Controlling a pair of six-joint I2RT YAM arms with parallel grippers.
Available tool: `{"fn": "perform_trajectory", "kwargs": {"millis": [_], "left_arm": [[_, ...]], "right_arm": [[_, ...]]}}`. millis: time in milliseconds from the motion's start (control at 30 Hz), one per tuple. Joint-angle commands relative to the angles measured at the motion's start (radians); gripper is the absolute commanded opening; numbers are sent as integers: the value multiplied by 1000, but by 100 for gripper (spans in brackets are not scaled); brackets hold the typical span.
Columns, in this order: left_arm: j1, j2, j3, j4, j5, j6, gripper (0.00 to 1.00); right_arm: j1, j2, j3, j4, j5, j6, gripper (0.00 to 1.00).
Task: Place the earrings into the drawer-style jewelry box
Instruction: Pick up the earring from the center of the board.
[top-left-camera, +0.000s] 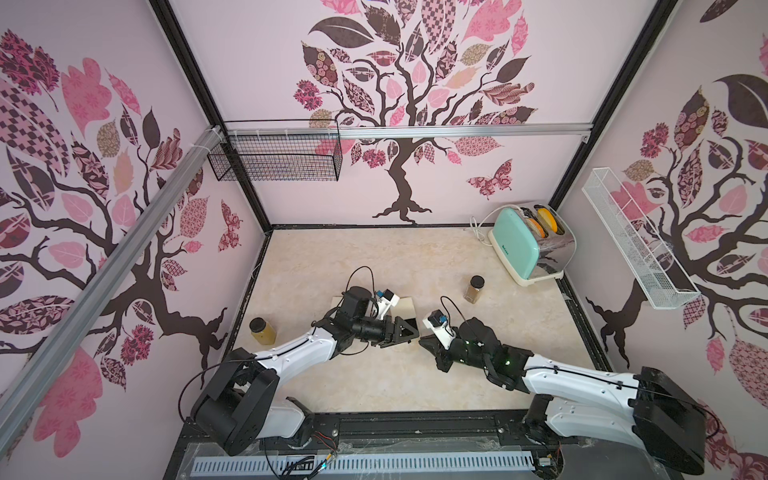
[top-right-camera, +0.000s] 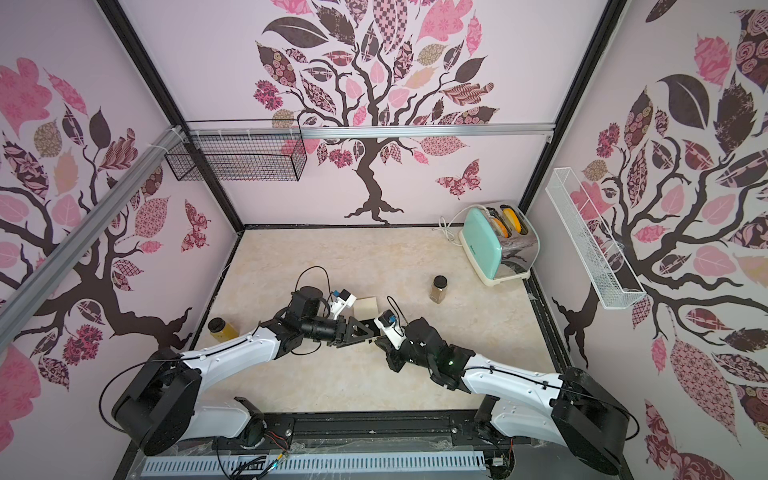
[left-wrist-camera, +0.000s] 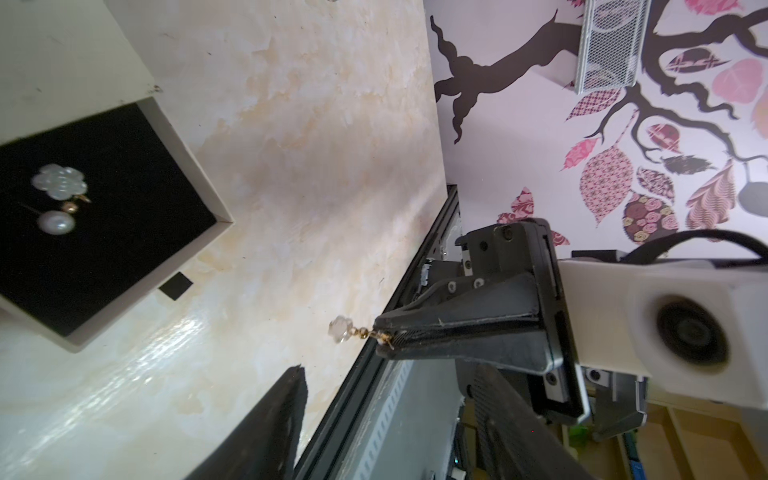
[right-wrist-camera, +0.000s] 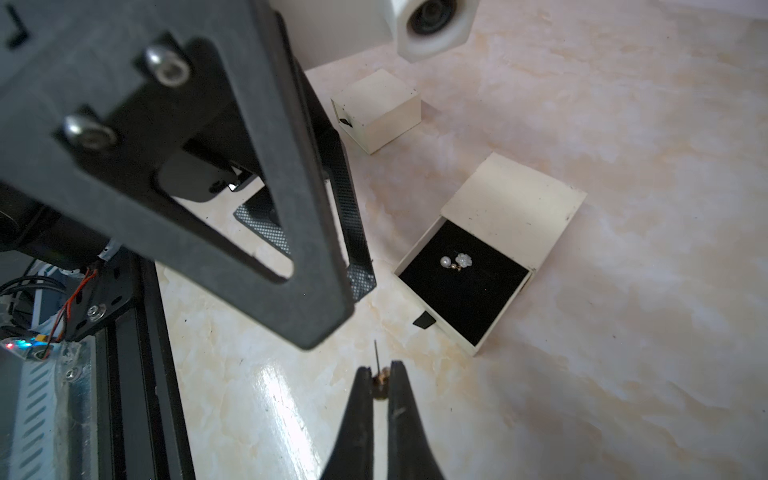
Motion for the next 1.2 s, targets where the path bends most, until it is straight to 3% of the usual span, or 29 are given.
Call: {"fn": "perform_trajectory", "kwargs": {"millis": [0,233,733,967,1100,1133,1167], "left_arm": [[-13,29,33,59,33,-12,57],[-25,40,40,107,32,-26,38],[-31,35,26,106,23,-24,20],[-31,39,24,94,17,-17,1],[-31,45,30,79,16,-12,0],[-31,45,29,79,14,-16,0],[-31,45,30,77,12,-21,0]], "right_arm": [[3,-18,9,39,-26,-12,0],[3,-24,10,35,-26,-11,0],[3,-24,24,27,-9,2,0],[3,-22,30,23,-15,10,0],[3,-10,39,18,-8,28,0],[3,-9,43,8,-5,39,3],[2,-12,46,-7,-3,55,16]]}}
